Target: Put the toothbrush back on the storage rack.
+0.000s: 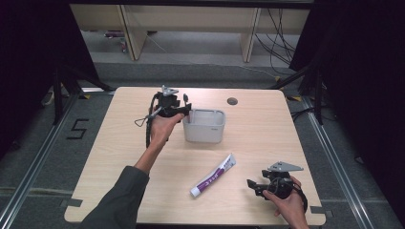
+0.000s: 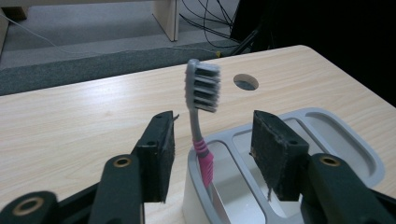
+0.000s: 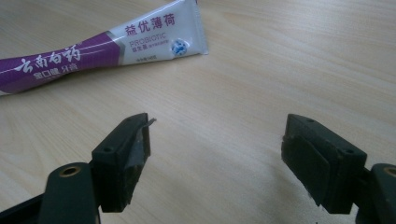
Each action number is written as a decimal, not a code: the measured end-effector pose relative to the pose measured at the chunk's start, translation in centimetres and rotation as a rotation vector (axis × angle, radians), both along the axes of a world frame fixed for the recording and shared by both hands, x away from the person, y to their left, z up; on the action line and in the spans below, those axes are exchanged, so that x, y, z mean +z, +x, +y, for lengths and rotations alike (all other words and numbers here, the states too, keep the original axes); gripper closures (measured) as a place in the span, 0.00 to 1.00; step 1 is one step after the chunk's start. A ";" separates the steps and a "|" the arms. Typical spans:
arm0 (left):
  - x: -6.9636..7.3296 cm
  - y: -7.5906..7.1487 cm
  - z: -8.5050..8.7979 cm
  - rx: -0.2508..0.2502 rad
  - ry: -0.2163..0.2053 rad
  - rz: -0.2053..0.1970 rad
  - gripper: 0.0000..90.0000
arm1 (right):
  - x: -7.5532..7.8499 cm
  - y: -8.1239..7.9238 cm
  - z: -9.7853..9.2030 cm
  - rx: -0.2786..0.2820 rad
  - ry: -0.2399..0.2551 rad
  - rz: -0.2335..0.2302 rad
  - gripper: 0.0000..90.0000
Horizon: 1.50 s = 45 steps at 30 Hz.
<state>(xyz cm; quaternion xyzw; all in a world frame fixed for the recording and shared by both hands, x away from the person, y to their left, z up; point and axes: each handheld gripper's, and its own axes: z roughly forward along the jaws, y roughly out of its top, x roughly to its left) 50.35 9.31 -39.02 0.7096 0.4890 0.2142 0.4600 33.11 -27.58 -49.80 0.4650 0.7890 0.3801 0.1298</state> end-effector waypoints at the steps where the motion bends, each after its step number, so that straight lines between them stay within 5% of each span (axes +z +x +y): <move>1: 0.1 -0.2 0.1 -0.008 -0.009 0.010 0.52 | 0.0 0.0 0.0 -0.001 0.000 -0.001 0.27; 10: 0.3 -2.3 2.0 -0.056 0.015 0.030 0.47 | 0.0 0.0 0.0 -0.003 0.004 0.006 0.27; 11: 0.3 -2.6 2.2 -0.056 0.008 0.031 0.47 | 0.0 -0.1 0.2 -0.019 0.029 0.034 0.27; 13: 0.2 -3.0 2.5 -0.064 0.010 0.032 0.46 | 0.0 0.0 0.0 -0.005 0.003 0.006 0.27; 15: 0.1 -3.4 2.8 -0.083 0.017 0.041 0.45 | -0.3 0.2 0.1 0.016 0.036 -0.004 0.27; 20: -0.3 -4.9 3.7 -0.117 0.012 0.051 0.43 | -0.1 0.0 0.1 -0.015 0.023 0.028 0.27; 27: -0.8 -6.5 4.4 -0.152 0.000 0.065 0.34 | -0.1 0.1 0.0 -0.011 0.024 0.004 0.27; 32: -1.7 -8.1 5.0 -0.179 -0.018 0.070 0.30 | 0.0 0.0 0.0 -0.021 0.000 0.005 0.27; 35: -2.2 -8.8 5.3 -0.182 -0.017 0.070 0.29 | -0.1 0.1 0.1 -0.009 0.031 0.016 0.27; 38: -3.0 -9.6 5.9 -0.191 0.003 0.079 0.29 | 0.1 0.0 0.0 -0.024 0.003 0.007 0.27; 45: -4.7 -11.1 6.8 -0.199 0.009 0.088 0.27 | -0.1 0.1 -0.1 -0.015 0.021 0.003 0.28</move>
